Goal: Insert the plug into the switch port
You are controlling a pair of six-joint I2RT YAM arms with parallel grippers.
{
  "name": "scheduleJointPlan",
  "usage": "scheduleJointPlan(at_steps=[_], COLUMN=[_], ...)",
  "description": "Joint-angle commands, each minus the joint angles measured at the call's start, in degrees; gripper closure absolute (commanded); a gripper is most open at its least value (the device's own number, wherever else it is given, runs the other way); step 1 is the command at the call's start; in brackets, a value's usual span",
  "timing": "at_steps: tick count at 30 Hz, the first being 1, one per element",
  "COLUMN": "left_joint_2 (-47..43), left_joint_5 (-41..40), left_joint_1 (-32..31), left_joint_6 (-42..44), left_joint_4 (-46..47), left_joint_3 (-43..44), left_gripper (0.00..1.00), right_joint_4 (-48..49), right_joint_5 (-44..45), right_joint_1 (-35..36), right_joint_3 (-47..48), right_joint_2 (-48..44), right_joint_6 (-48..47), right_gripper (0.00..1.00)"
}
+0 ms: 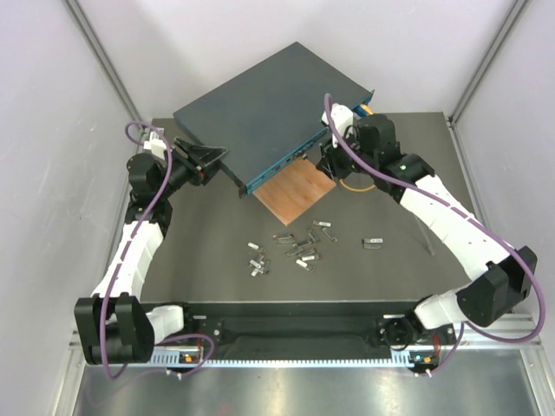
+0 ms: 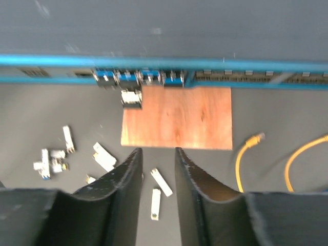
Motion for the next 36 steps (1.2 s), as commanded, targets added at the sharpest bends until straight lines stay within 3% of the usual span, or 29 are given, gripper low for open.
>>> scheduleJointPlan(at_steps=[1,16,36], left_joint_2=[1.8,1.7,1.4], left_joint_5=[-2.3,-2.2,-2.1], left_joint_1=[-1.0,-1.0,-1.1], left_joint_6=[4.3,4.0,3.7], left_joint_4=[2.7,2.9,3.0], left_joint_3=[1.9,1.6,0.0], left_gripper=[1.0,1.0,1.0], right_joint_4=[6.7,11.6,21.1], right_joint_5=[-2.2,-2.0,-0.3], right_joint_1=[0.8,1.9,1.9], right_joint_3=[2.2,5.2,3.1], right_joint_2=[0.1,4.7,7.1], right_joint_6=[3.9,6.4,19.2], right_gripper=[0.7,0.78,0.86])
